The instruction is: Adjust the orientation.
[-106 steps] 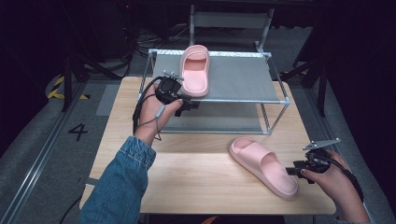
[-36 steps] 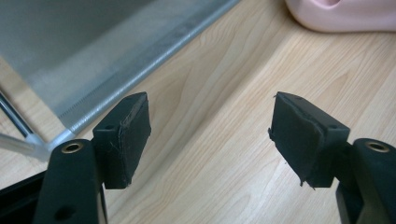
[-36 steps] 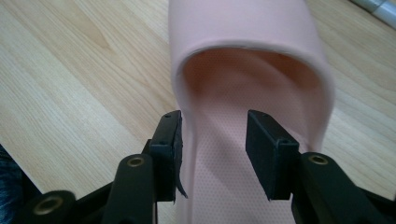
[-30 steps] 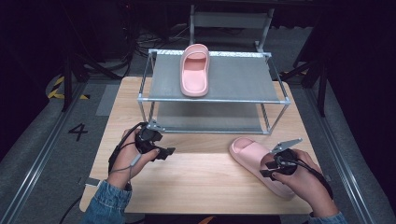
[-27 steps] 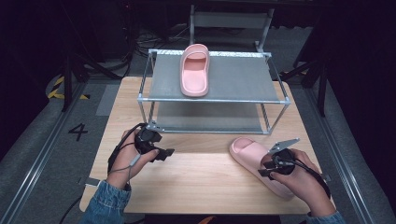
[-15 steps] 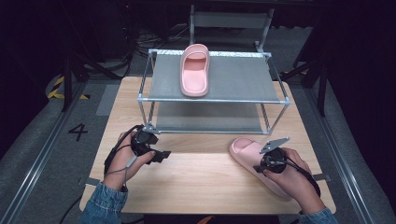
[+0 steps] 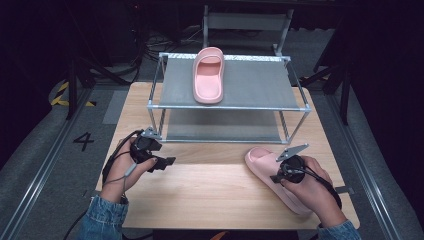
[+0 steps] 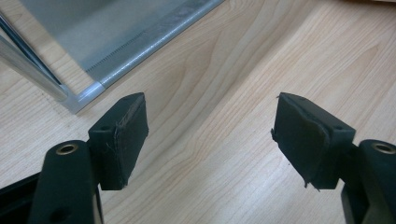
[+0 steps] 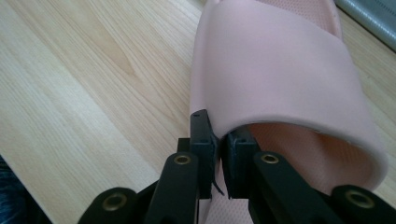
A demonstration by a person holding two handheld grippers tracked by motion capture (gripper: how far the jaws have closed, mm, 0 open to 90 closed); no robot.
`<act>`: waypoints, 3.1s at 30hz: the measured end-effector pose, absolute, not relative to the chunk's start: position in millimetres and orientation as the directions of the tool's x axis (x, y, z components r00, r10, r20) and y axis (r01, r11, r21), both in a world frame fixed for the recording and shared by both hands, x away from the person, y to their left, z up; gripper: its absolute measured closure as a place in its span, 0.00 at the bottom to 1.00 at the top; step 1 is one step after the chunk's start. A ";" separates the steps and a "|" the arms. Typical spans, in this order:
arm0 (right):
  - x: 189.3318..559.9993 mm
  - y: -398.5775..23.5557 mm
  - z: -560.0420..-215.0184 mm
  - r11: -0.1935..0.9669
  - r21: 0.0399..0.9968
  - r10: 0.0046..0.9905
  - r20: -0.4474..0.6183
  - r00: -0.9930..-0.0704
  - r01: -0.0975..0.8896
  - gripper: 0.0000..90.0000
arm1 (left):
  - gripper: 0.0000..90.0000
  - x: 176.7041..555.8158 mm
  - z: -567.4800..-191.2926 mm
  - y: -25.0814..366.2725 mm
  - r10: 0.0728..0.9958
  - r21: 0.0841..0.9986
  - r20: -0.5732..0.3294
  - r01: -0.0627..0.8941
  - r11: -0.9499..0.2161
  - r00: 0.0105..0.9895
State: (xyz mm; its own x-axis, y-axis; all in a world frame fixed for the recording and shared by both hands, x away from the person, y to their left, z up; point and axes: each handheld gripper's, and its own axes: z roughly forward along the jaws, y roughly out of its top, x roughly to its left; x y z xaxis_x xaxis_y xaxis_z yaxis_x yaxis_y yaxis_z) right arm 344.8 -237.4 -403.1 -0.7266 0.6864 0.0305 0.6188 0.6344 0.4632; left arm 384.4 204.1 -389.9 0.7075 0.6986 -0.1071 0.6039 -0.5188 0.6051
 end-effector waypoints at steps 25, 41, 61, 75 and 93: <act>340.6 -226.3 -305.6 0.641 0.547 0.631 0.024 -0.775 0.539 0.93 | 0.28 389.6 -390.7 216.7 0.698 0.603 -0.119 0.610 -0.514 0.706; 348.5 -207.3 -255.7 0.665 0.577 0.586 -0.008 -0.810 0.475 0.93 | 0.28 390.4 -392.0 219.6 0.700 0.600 -0.125 0.616 -0.510 0.703; 400.7 -180.8 -225.9 0.670 0.549 0.613 -0.030 -0.789 0.500 0.93 | 0.27 390.5 -390.5 223.3 0.691 0.613 -0.132 0.606 -0.507 0.711; 447.2 -164.9 -223.1 0.661 0.511 0.662 -0.052 -0.747 0.550 0.93 | 0.27 390.7 -390.8 225.5 0.691 0.613 -0.158 0.618 -0.492 0.706; 488.4 -143.3 -223.7 0.639 0.477 0.712 -0.067 -0.699 0.604 0.93 | 0.27 392.3 -391.1 227.1 0.687 0.613 -0.153 0.613 -0.499 0.711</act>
State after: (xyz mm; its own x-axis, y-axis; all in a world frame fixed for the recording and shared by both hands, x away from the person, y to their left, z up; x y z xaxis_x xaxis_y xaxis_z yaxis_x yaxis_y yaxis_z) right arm 488.4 -143.3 -223.7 -0.6993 0.7117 -0.0672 0.6041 0.6386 0.4768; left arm 392.3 227.1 -391.1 0.7108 0.6865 -0.1528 0.6133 -0.4986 0.6126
